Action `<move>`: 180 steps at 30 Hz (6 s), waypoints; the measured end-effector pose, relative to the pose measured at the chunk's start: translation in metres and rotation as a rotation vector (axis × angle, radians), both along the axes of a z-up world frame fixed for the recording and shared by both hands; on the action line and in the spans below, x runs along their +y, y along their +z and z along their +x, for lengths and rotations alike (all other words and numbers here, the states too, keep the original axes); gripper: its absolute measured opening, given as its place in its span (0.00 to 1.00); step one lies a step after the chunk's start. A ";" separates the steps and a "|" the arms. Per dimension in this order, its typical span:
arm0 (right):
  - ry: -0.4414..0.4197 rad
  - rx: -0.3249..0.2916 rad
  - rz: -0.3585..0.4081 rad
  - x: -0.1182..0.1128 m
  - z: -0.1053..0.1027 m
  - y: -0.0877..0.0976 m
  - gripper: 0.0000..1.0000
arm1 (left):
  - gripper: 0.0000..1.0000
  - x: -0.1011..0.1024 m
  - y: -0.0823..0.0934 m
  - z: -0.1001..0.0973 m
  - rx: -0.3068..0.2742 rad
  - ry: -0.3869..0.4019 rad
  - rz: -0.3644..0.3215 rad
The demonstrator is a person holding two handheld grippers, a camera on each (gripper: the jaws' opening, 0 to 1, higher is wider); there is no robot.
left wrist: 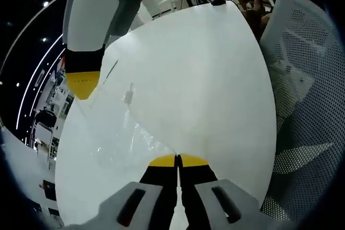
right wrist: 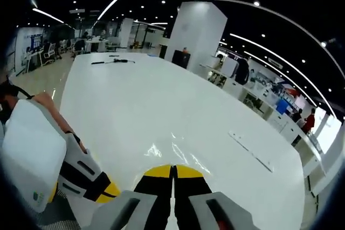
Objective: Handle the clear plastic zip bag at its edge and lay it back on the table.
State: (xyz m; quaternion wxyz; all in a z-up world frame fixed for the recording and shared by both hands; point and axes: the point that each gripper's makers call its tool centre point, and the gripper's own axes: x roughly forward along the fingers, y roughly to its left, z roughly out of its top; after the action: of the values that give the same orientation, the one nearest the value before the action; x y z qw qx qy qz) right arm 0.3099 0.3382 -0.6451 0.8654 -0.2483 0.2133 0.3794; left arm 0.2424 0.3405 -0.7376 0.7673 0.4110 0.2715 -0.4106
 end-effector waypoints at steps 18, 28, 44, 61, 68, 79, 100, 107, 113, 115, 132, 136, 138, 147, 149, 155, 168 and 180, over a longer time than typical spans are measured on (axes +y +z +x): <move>0.088 0.024 -0.050 0.009 -0.009 -0.018 0.00 | 0.00 0.007 -0.001 0.016 0.000 0.090 -0.012; 0.107 0.064 -0.072 0.004 -0.006 -0.039 0.00 | 0.00 0.009 -0.006 0.023 0.015 0.135 -0.025; 0.060 0.070 -0.036 -0.009 -0.007 -0.037 0.03 | 0.00 0.004 -0.019 0.034 0.042 0.187 -0.008; -0.076 0.164 -0.020 -0.047 -0.027 -0.060 0.03 | 0.00 -0.006 -0.021 0.029 0.050 0.153 -0.001; -0.101 0.200 -0.036 -0.051 -0.029 -0.077 0.02 | 0.04 -0.007 -0.020 0.025 0.057 0.152 -0.002; -0.116 0.227 -0.032 -0.051 -0.035 -0.088 0.03 | 0.10 -0.011 -0.017 0.017 0.072 0.157 -0.020; -0.234 0.245 0.106 -0.075 -0.031 -0.089 0.14 | 0.21 0.021 0.003 0.017 0.111 0.386 -0.333; -0.239 0.237 0.122 -0.082 -0.029 -0.086 0.17 | 0.28 0.033 0.015 0.014 0.114 0.456 -0.422; -0.256 0.223 0.145 -0.092 -0.032 -0.076 0.22 | 0.31 0.057 0.020 0.026 0.093 0.483 -0.430; -0.274 0.224 0.149 -0.094 -0.030 -0.076 0.24 | 0.34 0.063 0.022 0.028 0.091 0.494 -0.451; -0.314 0.217 0.202 -0.110 -0.036 -0.072 0.40 | 0.46 0.084 0.033 0.030 0.090 0.550 -0.527; -0.328 0.216 0.211 -0.114 -0.042 -0.069 0.42 | 0.49 0.083 0.035 0.025 0.090 0.548 -0.533; -0.334 0.214 0.212 -0.117 -0.045 -0.066 0.44 | 0.50 0.082 0.035 0.025 0.096 0.543 -0.540; -0.365 0.191 0.239 -0.129 -0.047 -0.056 0.51 | 0.62 0.083 0.036 0.020 0.102 0.550 -0.574; -0.365 0.189 0.244 -0.129 -0.047 -0.055 0.53 | 0.62 0.084 0.036 0.020 0.101 0.547 -0.575; -0.369 0.184 0.247 -0.131 -0.049 -0.054 0.54 | 0.63 0.080 0.041 0.021 0.094 0.540 -0.589; -0.396 0.185 0.273 -0.142 -0.056 -0.054 0.62 | 0.66 0.075 0.041 0.014 0.103 0.526 -0.593; -0.417 0.188 0.296 -0.151 -0.062 -0.052 0.68 | 0.69 0.071 0.042 0.011 0.109 0.533 -0.608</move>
State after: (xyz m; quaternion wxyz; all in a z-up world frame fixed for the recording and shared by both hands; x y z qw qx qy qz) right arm 0.2476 0.1870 -0.6970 0.9281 -0.0335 0.2814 0.2414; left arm 0.2531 0.4118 -0.6957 0.9179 0.0581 0.2751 -0.2800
